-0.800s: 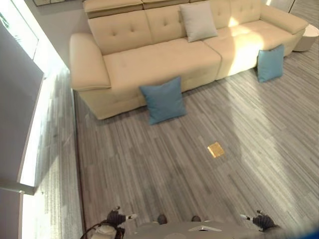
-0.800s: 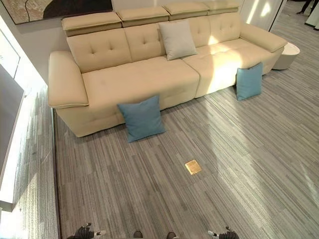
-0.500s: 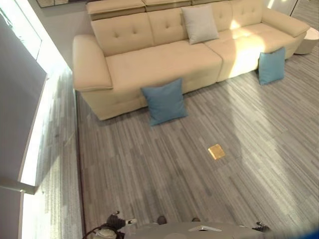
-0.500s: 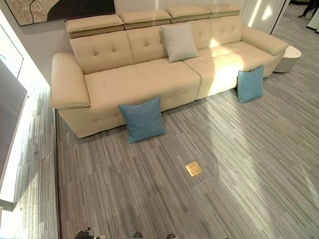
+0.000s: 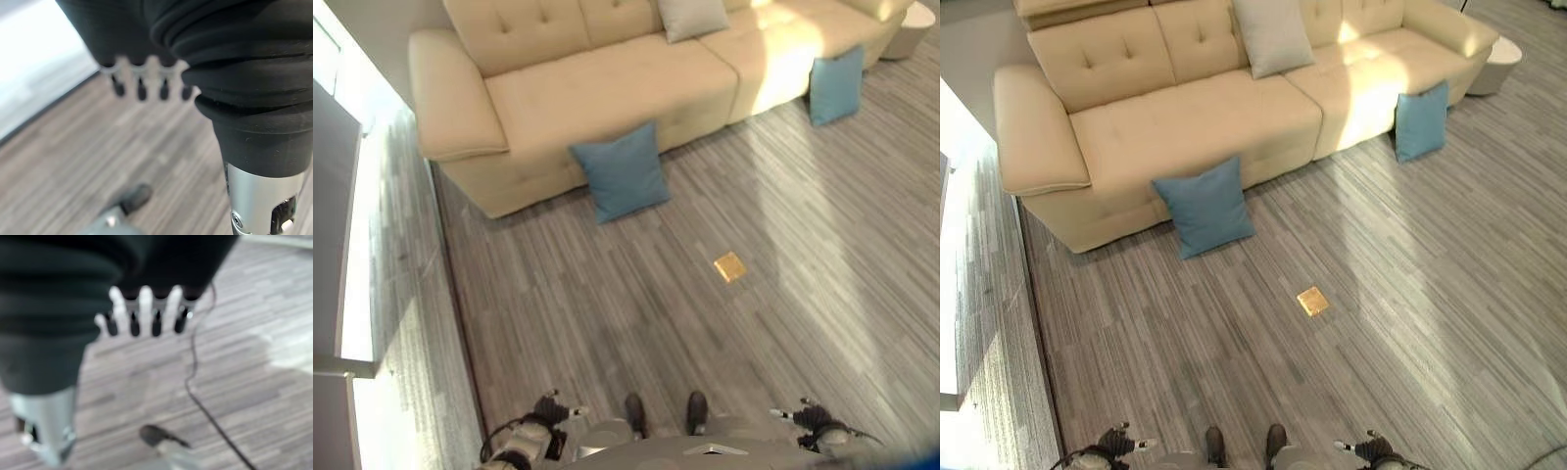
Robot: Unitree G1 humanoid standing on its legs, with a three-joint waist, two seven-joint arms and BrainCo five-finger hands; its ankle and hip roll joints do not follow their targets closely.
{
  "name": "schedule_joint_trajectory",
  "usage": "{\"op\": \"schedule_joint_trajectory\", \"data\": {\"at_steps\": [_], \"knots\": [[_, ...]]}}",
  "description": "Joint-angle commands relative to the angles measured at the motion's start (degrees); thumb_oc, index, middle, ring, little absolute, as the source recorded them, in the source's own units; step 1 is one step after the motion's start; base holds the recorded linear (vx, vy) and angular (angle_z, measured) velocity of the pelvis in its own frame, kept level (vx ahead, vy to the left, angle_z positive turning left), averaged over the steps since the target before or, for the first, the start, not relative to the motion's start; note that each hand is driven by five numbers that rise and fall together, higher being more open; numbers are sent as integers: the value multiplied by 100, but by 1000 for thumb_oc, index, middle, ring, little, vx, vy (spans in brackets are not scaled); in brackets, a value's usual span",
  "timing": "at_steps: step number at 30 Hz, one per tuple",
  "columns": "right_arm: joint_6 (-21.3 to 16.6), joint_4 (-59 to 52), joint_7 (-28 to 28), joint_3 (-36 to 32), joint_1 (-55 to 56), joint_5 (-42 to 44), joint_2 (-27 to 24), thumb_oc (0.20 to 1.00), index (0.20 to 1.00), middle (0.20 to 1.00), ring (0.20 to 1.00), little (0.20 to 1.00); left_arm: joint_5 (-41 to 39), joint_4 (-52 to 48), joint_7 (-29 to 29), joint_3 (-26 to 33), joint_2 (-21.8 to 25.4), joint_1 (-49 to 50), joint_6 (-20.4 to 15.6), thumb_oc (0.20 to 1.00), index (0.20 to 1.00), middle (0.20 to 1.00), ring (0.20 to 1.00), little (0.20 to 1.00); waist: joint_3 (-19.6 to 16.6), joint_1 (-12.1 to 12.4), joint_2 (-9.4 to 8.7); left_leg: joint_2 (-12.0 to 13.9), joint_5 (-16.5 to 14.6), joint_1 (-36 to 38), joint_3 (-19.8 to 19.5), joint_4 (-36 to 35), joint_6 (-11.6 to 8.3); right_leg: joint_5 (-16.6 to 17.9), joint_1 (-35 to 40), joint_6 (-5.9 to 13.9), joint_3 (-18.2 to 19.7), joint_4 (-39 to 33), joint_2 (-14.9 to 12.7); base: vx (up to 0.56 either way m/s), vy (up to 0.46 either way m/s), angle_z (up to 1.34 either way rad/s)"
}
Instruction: Pick up all the scattered cushions and arrange them neatly on the sofa.
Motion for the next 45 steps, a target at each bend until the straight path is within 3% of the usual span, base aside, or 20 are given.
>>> {"op": "schedule_joint_trajectory", "data": {"at_steps": [1, 6, 7, 9, 11, 12, 14, 16, 17, 19, 20, 23, 26, 28, 31, 35, 37, 39, 40, 45], "knots": [[-19, -2, 25, 267, -78, -191, -206, 1000, 1000, 1000, 1000, 1000, 185, 166, 47, -133, 14, -146, -21, 1000, 1000, 1000, 1000, 1000, -63, 39, -71, -220, -238, 244, -550, 58, -325, 396, -321, 432, 176, 335, -436, 77, 92, -5], [-28, -58, 23, 372, -109, -253, -250, 1000, 1000, 1000, 1000, 1000, 53, 137, 82, -78, 34, -219, -44, 1000, 1000, 1000, 1000, 1000, 5, 8, -114, -254, -378, 408, -650, 58, -383, 626, -514, 378, 21, -588, -296, 193, -115, -4], [-20, -24, 43, 373, -15, -209, -235, 1000, 1000, 1000, 1000, 1000, 49, 143, 66, -44, 42, -228, -39, 1000, 1000, 1000, 1000, 1000, -76, -104, -121, -192, -462, 621, -870, 58, -466, 638, -385, 337, 271, -949, -113, 246, -173, 16], [-43, -23, 50, 374, 23, -178, -237, 1000, 1000, 1000, 1000, 1000, 65, 159, 60, -61, 20, -218, -44, 1000, 1000, 1000, 1000, 1000, -151, -141, -105, -129, -443, 688, -900, 58, -519, 573, -236, 267, 351, -1054, -26, 305, -231, 68], [-68, -24, 54, 297, 162, -66, -301, 1000, 1000, 1000, 1000, 1000, -119, 74, 73, -30, -77, -177, -82, 1000, 1000, 1000, 1000, 1000, -211, -112, -107, -29, -265, 470, -997, 847, -733, 517, 164, 128, 242, -1314, 39, 294, -334, 90], [-89, -76, 31, 253, 232, 55, -344, 1000, 1000, 1000, 1000, 1000, -185, -114, 34, -115, -89, -234, -99, 1000, 1000, 1000, 1000, 1000, -113, -76, -211, 99, 72, -19, -769, 1749, -938, 471, 502, 9, 123, -1530, -23, 131, -331, 68], [-94, -131, 9, 229, 236, 202, -367, 1000, 1000, 1000, 1000, 1000, -230, -202, 44, -220, -85, -330, -86, 1000, 1000, 1000, 1000, 1000, 32, -30, -337, 142, 229, -515, -689, 2597, -997, 427, 741, -97, -4, -1690, -62, 152, -305, 91], [-77, -92, 18, 204, 275, 271, -341, 1000, 1000, 1000, 1000, 1000, -170, -124, 37, -297, -102, -304, -61, 1000, 1000, 1000, 1000, 1000, 17, 29, -391, 120, 92, -941, -385, 1741, -841, 307, 1094, -63, -148, -1949, -57, 289, -147, 38], [-80, -100, 28, 208, 266, 262, -327, 1000, 1000, 1000, 1000, 1000, -143, -72, 44, -287, -112, -271, -46, 1000, 1000, 1000, 1000, 1000, -19, 35, -359, 143, 192, -973, -292, 1327, -828, 269, 1139, -35, -182, -1956, -11, 250, 18, 58], [-96, -122, 25, 206, 293, 248, -312, 1000, 1000, 1000, 1000, 1000, -99, 26, 60, -260, -128, -217, -21, 1000, 1000, 1000, 1000, 1000, -51, 69, -285, 209, 727, -1142, -114, 554, -903, 98, 1327, -20, -214, -1957, 95, 339, 64, 20], [-74, -64, 49, 231, 256, 207, -234, 1000, 1000, 1000, 1000, 1000, -108, 170, 65, -162, -120, -152, -3, 1000, 1000, 1000, 1000, 1000, -127, 83, -276, 295, 829, -1162, 34, 365, -930, -92, 1498, -19, -204, -1926, 127, 420, 107, -35], [-76, -69, 54, 277, 249, 166, -179, 1000, 1000, 1000, 1000, 1000, -114, 226, 64, -112, -104, -86, 8, 1000, 1000, 1000, 1000, 1000, -221, 108, -335, 147, 705, -1079, -83, 456, -803, -192, 1543, 49, -185, -1732, 10, 269, 107, -41], [-75, -112, 66, 268, 216, 123, -123, 1000, 1000, 1000, 1000, 1000, -122, 227, 63, -80, -89, -44, 16, 1000, 1000, 1000, 1000, 1000, -287, 158, -382, 11, 426, -896, -42, 517, -603, -277, 1381, 180, -120, -942, -233, 213, 145, -34], [-77, -187, 89, 304, 108, 105, -119, 1000, 1000, 1000, 1000, 1000, -117, 182, 62, -108, -37, -83, 18, 1000, 1000, 1000, 1000, 1000, -195, 156, -355, -80, 285, -703, -36, 495, -454, -24, 910, 314, -55, -13, -422, 126, 171, 15], [-108, -274, 62, 349, -46, 132, -122, 1000, 1000, 1000, 1000, 1000, -162, 138, 86, -105, 41, -174, 8, 1000, 1000, 1000, 1000, 1000, -66, 91, -219, -79, 191, -414, -107, 368, -358, 220, 245, 313, 107, 880, -407, 113, 123, 25], [-119, -309, 78, 408, -133, 155, -152, 1000, 1000, 1000, 1000, 1000, -130, 140, 69, -147, 56, -248, -27, 1000, 1000, 1000, 1000, 1000, -51, -43, -133, -173, 121, 9, -218, 68, -410, 171, -69, 212, 128, 84, -147, 205, 26, 21], [-121, -329, 77, 441, -153, 126, -155, 1000, 1000, 1000, 1000, 1000, -55, 169, 55, -169, 40, -282, -37, 1000, 1000, 1000, 1000, 1000, -49, -124, -158, -240, 20, 132, -313, 58, -436, 440, -186, 250, 225, -825, -94, 244, -78, 29], [-110, -326, 104, 442, -133, 91, -149, 1000, 1000, 1000, 1000, 1000, 1, 210, 22, -118, 37, -265, -46, 1000, 1000, 1000, 1000, 1000, -59, -209, -170, -270, -98, 332, -489, 58, -468, 718, -262, 358, 461, -1218, -83, 360, -162, 27], [-109, -320, 131, 451, -118, 86, -156, 1000, 1000, 1000, 1000, 1000, 33, 260, 0, -109, 24, -219, -57, 1000, 1000, 1000, 1000, 1000, -106, -257, -174, -270, -164, 414, -579, 58, -492, 737, -237, 350, 675, -1187, -23, 310, -156, 39], [-93, -210, 148, 444, -22, 74, -159, 1000, 1000, 1000, 1000, 1000, 57, 332, -27, -115, -42, -145, -31, 1000, 1000, 1000, 1000, 1000, -244, -258, -153, -140, -221, 484, -675, 102, -637, 640, 34, 225, 556, -1297, -3, 187, -158, 51]]}}
